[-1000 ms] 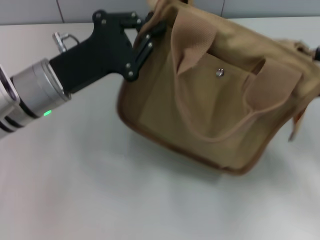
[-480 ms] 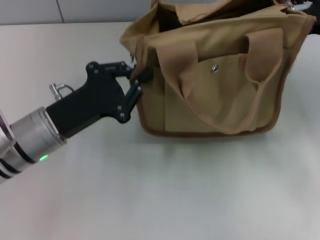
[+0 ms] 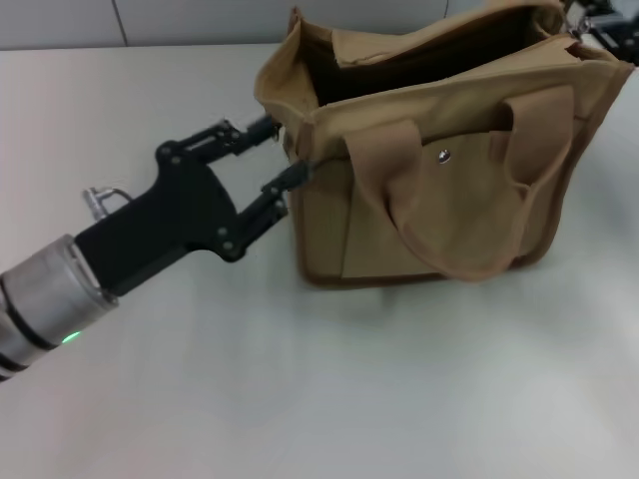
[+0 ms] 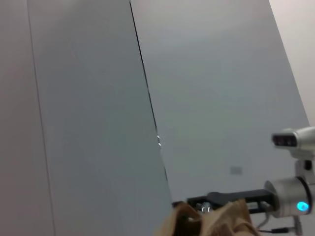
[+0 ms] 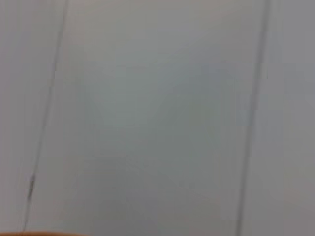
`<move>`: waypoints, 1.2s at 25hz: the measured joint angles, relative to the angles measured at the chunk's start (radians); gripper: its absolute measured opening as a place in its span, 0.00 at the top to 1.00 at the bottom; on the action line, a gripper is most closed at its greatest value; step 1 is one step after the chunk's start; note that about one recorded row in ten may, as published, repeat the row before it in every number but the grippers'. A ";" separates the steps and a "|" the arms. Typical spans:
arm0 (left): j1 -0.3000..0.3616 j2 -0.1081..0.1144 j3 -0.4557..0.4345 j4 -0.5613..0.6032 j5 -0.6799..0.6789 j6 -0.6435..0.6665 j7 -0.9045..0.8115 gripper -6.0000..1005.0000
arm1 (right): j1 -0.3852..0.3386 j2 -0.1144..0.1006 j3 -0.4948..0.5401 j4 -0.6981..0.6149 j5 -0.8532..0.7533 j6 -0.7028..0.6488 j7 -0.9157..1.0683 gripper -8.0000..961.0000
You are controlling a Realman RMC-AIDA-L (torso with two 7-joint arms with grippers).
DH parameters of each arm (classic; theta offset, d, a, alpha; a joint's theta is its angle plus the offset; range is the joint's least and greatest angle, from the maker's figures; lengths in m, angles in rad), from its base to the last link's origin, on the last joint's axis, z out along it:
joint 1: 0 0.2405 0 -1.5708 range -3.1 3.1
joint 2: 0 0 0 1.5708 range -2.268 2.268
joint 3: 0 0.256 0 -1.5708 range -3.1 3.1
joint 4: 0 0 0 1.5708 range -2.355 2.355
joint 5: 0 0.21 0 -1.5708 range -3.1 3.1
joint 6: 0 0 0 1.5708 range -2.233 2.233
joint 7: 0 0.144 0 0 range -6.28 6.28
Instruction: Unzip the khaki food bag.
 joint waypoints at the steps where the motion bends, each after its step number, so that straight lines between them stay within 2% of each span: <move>1: 0.018 0.002 -0.018 0.010 0.000 0.020 0.001 0.57 | -0.033 0.002 0.001 -0.005 0.057 -0.030 0.002 0.61; 2: 0.032 0.003 -0.031 0.020 0.000 0.036 0.001 0.53 | -0.033 0.002 0.001 -0.005 0.057 -0.030 0.002 0.57; 6: 0.094 0.007 -0.055 0.075 0.001 0.122 -0.042 0.44 | -0.119 0.001 0.002 -0.001 0.187 -0.138 0.023 0.40; 9: 0.128 0.010 -0.026 0.138 0.015 0.173 -0.121 0.38 | -0.186 -0.005 0.001 -0.005 0.217 -0.245 0.106 0.26; 10: 0.136 0.011 -0.006 0.159 0.027 0.183 -0.137 0.36 | -0.209 -0.013 -0.002 -0.007 0.197 -0.310 0.142 0.21; 13: 0.150 0.015 0.059 0.214 0.088 0.196 -0.185 0.29 | -0.249 -0.040 -0.006 -0.009 0.064 -0.491 0.192 0.19; 15: 0.148 0.015 0.086 0.241 0.149 0.190 -0.235 0.25 | -0.261 -0.054 -0.006 -0.018 -0.113 -0.607 0.192 0.18; 17: 0.140 0.016 0.090 0.250 0.205 0.177 -0.283 0.20 | -0.263 -0.058 -0.002 -0.030 -0.295 -0.680 0.178 0.16; 19: 0.129 0.014 0.090 0.252 0.265 0.159 -0.310 0.16 | -0.258 -0.052 0.002 -0.033 -0.421 -0.694 0.163 0.15; 21: 0.124 0.010 0.090 0.251 0.299 0.144 -0.314 0.16 | -0.254 -0.039 0.002 -0.027 -0.480 -0.681 0.140 0.13; 26: 0.123 0.007 0.094 0.247 0.307 0.132 -0.310 0.16 | -0.250 -0.013 0.001 -0.018 -0.504 -0.640 0.101 0.13; 30: 0.127 0.008 0.111 0.252 0.308 0.129 -0.308 0.16 | -0.249 -0.010 0.001 -0.017 -0.505 -0.633 0.100 0.13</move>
